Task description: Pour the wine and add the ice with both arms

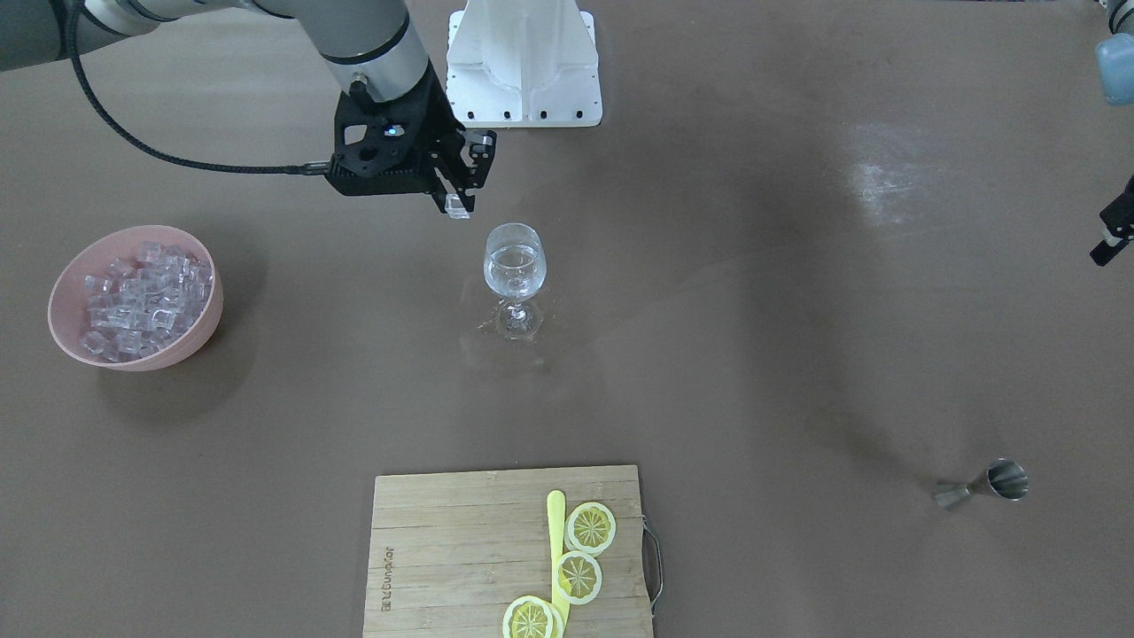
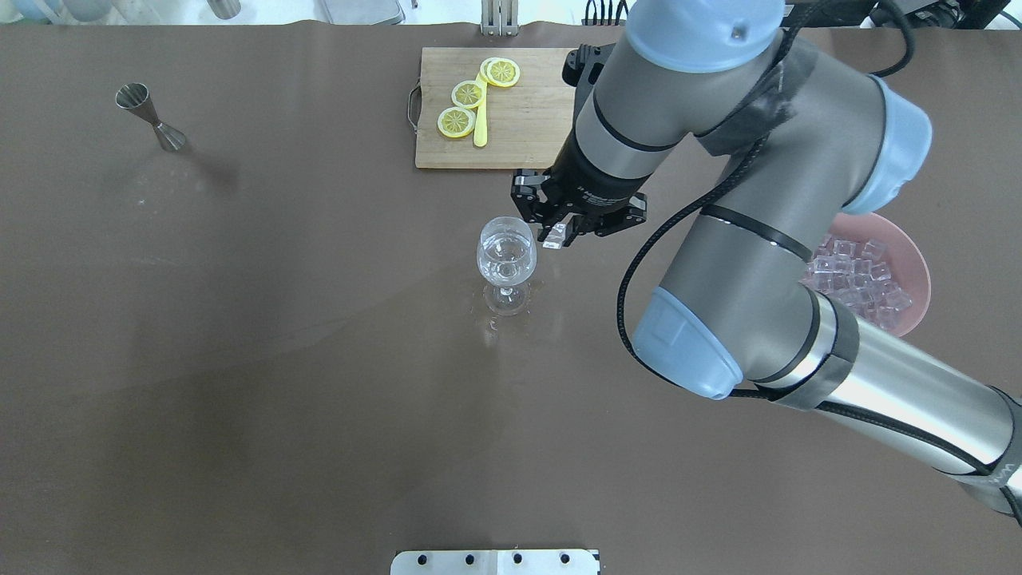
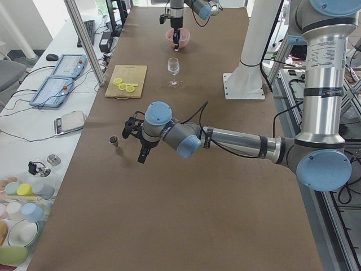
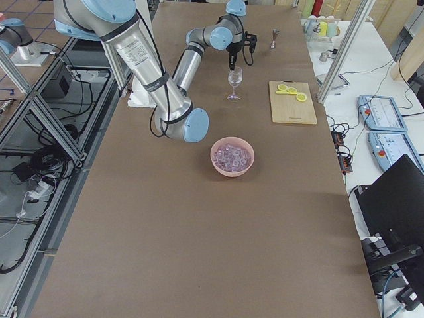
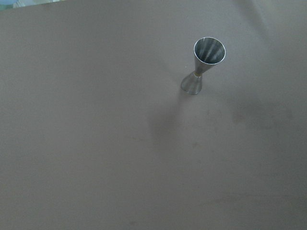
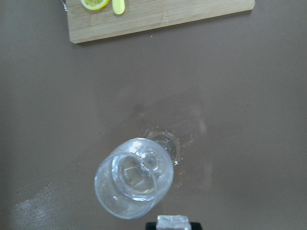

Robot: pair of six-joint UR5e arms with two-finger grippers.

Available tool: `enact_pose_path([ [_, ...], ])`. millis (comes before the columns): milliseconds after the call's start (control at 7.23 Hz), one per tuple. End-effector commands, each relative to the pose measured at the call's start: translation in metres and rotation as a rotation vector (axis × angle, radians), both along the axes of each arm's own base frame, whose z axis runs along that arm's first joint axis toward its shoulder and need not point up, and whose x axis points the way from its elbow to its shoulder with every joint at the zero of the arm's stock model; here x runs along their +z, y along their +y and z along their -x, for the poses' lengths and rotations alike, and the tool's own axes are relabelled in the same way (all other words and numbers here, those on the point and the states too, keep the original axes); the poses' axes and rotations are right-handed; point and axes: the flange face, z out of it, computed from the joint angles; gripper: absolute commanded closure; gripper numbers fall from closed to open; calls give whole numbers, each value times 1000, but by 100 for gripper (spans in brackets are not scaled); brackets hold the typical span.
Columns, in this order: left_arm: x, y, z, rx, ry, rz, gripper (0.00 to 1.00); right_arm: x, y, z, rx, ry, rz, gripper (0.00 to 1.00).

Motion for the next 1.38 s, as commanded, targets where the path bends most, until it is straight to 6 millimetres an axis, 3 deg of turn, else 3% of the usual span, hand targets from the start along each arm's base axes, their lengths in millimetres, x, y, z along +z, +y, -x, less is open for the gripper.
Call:
enact_pose_path([
  [0, -1, -2, 2, -23, -22, -6, 1, -18, -9, 31, 20, -42, 6, 100],
  [276, 0, -2, 2, -24, -24, -5, 1, -20, -12, 34, 22, -37, 8, 100],
  [415, -1, -2, 2, -25, -23, -5, 1, -16, -15, 37, 23, -28, 15, 60],
  [553, -1, -2, 2, -24, -23, -7, 1, -16, -17, 37, 29, -26, 14, 1],
  [829, 0, -2, 2, -24, -24, -5, 1, -18, -18, 32, 34, -29, 2, 0],
  [968, 0, -5, 2, -33, -19, 9, 1, -12, -25, 15, 46, -31, -2, 0],
  [1106, -2, -12, 0, -65, -2, 51, 1, 15, -33, -16, 52, -22, -7, 0],
  [1244, -1, -13, 0, -78, 5, 68, 1, 64, -43, -72, 12, -4, -67, 0],
])
